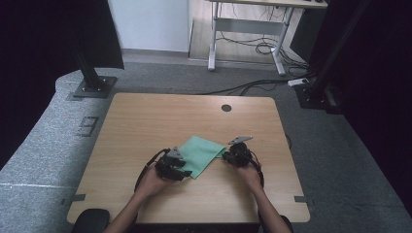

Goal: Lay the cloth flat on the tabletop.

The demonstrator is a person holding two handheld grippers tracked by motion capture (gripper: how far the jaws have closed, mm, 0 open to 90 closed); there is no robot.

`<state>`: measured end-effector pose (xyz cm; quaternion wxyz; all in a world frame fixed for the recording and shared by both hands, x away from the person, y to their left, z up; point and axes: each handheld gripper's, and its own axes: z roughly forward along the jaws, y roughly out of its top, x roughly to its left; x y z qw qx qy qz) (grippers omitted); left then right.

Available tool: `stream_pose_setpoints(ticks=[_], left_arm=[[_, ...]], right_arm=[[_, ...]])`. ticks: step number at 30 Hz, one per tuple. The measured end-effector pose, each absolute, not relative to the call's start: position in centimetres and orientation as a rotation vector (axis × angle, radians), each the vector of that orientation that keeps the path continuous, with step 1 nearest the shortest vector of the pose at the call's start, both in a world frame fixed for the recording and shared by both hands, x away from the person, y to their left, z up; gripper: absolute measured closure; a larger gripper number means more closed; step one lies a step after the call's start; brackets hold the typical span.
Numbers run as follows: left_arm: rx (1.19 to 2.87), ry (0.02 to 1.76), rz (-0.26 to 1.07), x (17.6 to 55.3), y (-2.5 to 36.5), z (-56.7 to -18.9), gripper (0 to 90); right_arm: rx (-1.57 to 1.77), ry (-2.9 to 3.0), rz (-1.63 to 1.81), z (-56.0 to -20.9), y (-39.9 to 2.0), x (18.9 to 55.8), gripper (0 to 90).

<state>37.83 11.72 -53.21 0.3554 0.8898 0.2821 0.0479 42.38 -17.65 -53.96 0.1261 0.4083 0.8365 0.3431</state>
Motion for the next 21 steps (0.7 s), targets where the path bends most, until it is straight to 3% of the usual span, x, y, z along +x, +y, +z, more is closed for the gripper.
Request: stream_pose_setpoints(ticks=[2, 6, 7, 21], left_arm=[[2.313, 0.735, 0.176, 37.8, 11.7, -53.6, 55.8], [2.323, 0.754, 0.193, 37.8, 11.8, -53.4, 83.8], [2.326, 0.747, 0.188, 37.7, 11.9, -53.3, 86.7], [2.131, 0.769, 0.098, 38.3, 13.6, -49.9, 87.2]], right_arm=[[1.185, 2.444, 0.996, -53.9, -17.8, 42.3, 85.7], [1.183, 2.451, 0.997, -53.9, -17.8, 42.2, 88.4], [1.171, 2.453, 0.983, -53.9, -17.7, 42.2, 88.7], [1.155, 2.397, 1.028, -51.9, -18.8, 41.8, 88.7]])
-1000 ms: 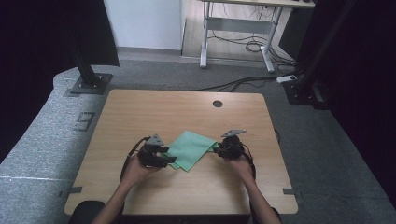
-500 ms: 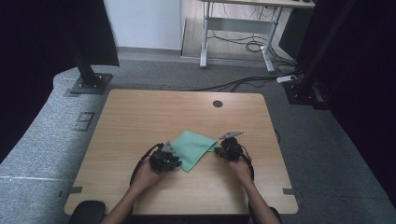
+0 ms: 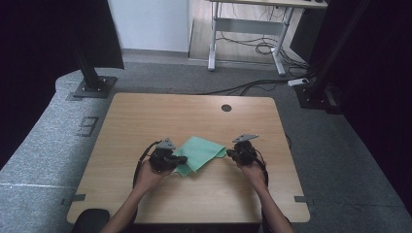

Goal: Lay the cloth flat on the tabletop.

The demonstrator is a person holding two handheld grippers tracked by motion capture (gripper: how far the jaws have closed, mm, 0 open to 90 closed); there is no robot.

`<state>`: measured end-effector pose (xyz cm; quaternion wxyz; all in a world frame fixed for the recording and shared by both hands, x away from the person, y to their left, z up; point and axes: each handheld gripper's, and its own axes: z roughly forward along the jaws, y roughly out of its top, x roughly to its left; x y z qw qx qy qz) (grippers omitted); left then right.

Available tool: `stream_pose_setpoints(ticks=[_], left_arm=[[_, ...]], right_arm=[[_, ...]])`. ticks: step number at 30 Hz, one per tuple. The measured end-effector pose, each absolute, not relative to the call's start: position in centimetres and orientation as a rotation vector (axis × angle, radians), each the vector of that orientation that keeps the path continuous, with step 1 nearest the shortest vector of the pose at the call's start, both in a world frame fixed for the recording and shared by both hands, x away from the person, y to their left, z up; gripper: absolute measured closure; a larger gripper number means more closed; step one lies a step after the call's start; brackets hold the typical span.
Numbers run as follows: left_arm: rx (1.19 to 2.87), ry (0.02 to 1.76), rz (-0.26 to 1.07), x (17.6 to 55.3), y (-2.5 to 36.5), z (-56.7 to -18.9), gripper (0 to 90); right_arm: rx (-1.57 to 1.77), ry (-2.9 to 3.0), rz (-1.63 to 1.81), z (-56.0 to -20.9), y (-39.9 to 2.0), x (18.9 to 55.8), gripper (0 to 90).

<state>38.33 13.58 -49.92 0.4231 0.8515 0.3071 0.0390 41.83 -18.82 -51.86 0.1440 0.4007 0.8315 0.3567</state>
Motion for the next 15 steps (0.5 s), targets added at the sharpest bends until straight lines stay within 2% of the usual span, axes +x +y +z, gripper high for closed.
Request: stream_pose_setpoints(ticks=[3, 4, 7, 8, 12, 15], left_arm=[[2.135, 0.780, 0.108, 38.5, 13.7, -50.0, 87.4], [2.129, 0.783, 0.104, 38.6, 13.7, -50.0, 87.7], [2.106, 0.795, 0.111, 38.9, 13.8, -49.7, 88.0], [2.073, 0.805, 0.112, 39.4, 14.0, -49.2, 88.1], [2.032, 0.821, 0.140, 40.0, 14.3, -48.3, 88.2], [1.993, 0.841, 0.174, 40.6, 14.9, -47.3, 88.3]], right_arm=[[1.169, 2.389, 1.046, -51.8, -18.9, 42.1, 85.8], [1.187, 2.388, 1.067, -51.9, -18.8, 42.4, 79.3], [1.194, 2.402, 1.077, -52.3, -18.5, 42.7, 76.3], [1.198, 2.408, 1.053, -52.7, -17.9, 43.1, 68.9], [1.199, 2.430, 1.019, -53.3, -17.2, 43.4, 69.9], [1.182, 2.448, 0.974, -53.7, -16.8, 43.4, 86.1]])
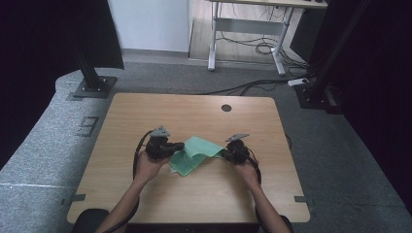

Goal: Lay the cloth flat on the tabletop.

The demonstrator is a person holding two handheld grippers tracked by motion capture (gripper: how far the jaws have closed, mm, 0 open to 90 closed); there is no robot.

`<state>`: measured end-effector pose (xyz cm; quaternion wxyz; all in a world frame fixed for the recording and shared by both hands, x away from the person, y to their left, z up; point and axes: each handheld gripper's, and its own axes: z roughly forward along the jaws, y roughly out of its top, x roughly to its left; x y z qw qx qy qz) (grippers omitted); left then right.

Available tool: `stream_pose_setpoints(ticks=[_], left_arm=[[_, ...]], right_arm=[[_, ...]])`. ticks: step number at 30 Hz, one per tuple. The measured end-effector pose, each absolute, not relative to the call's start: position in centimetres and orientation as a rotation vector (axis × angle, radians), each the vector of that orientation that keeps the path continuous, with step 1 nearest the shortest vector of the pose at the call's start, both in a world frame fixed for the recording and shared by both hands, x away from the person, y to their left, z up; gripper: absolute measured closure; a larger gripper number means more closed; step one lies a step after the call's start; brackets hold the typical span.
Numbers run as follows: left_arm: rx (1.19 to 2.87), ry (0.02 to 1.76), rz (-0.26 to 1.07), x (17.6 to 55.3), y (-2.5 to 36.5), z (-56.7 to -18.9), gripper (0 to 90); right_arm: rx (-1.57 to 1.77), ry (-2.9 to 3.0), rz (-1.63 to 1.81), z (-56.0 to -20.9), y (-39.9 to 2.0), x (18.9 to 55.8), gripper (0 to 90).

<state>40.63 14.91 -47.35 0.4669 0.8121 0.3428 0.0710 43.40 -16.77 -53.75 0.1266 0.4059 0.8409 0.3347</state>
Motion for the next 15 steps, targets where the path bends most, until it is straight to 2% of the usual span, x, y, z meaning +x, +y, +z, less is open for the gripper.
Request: stream_pose_setpoints(ticks=[5, 8, 14, 15], left_arm=[[1.976, 0.844, 0.205, 40.6, 15.8, -46.3, 88.3], [1.951, 0.852, 0.216, 40.7, 16.6, -45.4, 88.3], [1.919, 0.943, 0.210, 43.9, 17.8, -44.4, 87.4], [1.944, 1.017, 0.244, 45.8, 18.0, -45.1, 86.3]], right_arm=[[1.136, 2.476, 0.941, -53.0, -17.0, 42.7, 88.2], [1.119, 2.430, 0.990, -50.5, -18.2, 42.0, 88.3], [1.104, 2.335, 0.981, -46.5, -19.2, 43.8, 88.2], [1.108, 2.323, 0.974, -46.1, -19.1, 44.6, 88.0]])
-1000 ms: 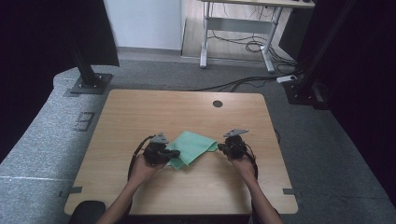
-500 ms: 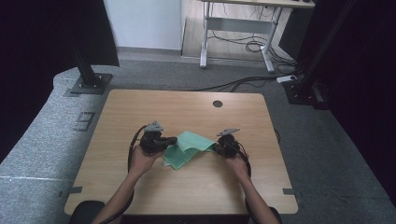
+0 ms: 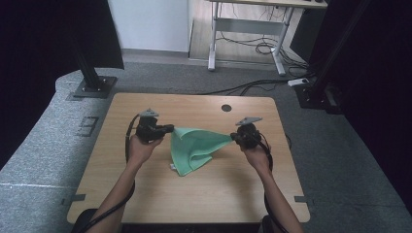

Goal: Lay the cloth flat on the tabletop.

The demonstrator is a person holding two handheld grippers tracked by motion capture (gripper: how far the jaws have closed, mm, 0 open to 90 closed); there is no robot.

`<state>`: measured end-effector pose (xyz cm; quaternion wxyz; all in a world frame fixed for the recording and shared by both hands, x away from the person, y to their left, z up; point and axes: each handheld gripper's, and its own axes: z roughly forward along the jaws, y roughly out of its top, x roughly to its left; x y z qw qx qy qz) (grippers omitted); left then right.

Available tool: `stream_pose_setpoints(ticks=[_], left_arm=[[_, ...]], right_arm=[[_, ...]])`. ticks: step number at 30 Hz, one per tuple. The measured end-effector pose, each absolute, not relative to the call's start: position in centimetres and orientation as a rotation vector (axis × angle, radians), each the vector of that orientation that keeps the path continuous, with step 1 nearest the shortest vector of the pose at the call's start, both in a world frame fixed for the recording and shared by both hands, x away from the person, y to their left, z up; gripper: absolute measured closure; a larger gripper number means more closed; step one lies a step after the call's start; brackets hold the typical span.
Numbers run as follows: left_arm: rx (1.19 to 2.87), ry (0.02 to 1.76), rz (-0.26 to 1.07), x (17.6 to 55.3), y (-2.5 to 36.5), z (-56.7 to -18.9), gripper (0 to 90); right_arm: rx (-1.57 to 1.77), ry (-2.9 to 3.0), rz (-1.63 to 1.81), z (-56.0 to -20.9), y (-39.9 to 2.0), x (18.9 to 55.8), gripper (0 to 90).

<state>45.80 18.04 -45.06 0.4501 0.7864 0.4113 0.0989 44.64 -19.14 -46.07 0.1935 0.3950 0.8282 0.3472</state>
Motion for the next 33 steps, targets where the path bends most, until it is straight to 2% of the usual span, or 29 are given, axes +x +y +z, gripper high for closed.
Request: stream_pose_setpoints(ticks=[1, 2, 3, 4, 5, 6, 7, 8, 10, 11, 14, 21, 28, 33], left_arm=[[1.944, 1.017, 0.244, 45.8, 18.0, -45.1, 83.5], [1.957, 1.119, 0.256, 47.4, 18.3, -46.4, 75.5], [1.957, 1.119, 0.256, 47.4, 18.3, -46.4, 67.1], [1.954, 1.210, 0.276, 48.3, 18.8, -47.6, 58.6], [1.954, 1.210, 0.276, 48.3, 18.8, -47.6, 52.7], [1.952, 1.249, 0.283, 48.4, 19.6, -48.6, 45.3], [1.952, 1.249, 0.283, 48.4, 19.6, -48.6, 40.5], [1.948, 1.245, 0.276, 48.1, 19.9, -49.0, 40.5], [1.963, 1.223, 0.261, 47.0, 20.2, -49.6, 26.7], [1.963, 1.223, 0.261, 47.0, 20.2, -49.6, 23.8], [1.979, 1.155, 0.226, 45.1, 19.5, -50.0, 18.5], [2.040, 1.069, 0.231, 42.8, 17.6, -50.9, 14.7], [2.124, 1.022, 0.321, 40.6, 16.0, -53.1, 12.9], [2.128, 1.051, 0.347, 40.2, 16.0, -54.2, 9.5]], right_arm=[[1.118, 2.315, 0.965, -45.9, -19.0, 45.3, 87.2], [1.130, 2.305, 0.947, -46.0, -18.8, 46.0, 81.3], [1.130, 2.305, 0.947, -46.0, -18.8, 46.0, 81.3], [1.159, 2.292, 0.888, -46.6, -18.3, 47.1, 67.6], [1.159, 2.292, 0.888, -46.6, -18.3, 47.1, 67.6], [1.184, 2.301, 0.871, -47.4, -18.2, 47.5, 59.1], [1.193, 2.301, 0.886, -47.7, -18.2, 47.4, 57.3], [1.193, 2.301, 0.886, -47.7, -18.2, 47.4, 57.3], [1.188, 2.327, 0.931, -48.6, -18.4, 46.6, 53.8], [1.189, 2.335, 0.936, -48.8, -18.5, 46.4, 53.3], [1.210, 2.350, 0.983, -49.6, -18.7, 45.5, 54.2], [1.173, 2.402, 1.052, -50.5, -17.9, 43.6, 58.0], [1.080, 2.474, 1.116, -51.4, -15.6, 41.8, 55.9], [1.014, 2.512, 1.136, -52.1, -14.1, 40.8, 53.9]])
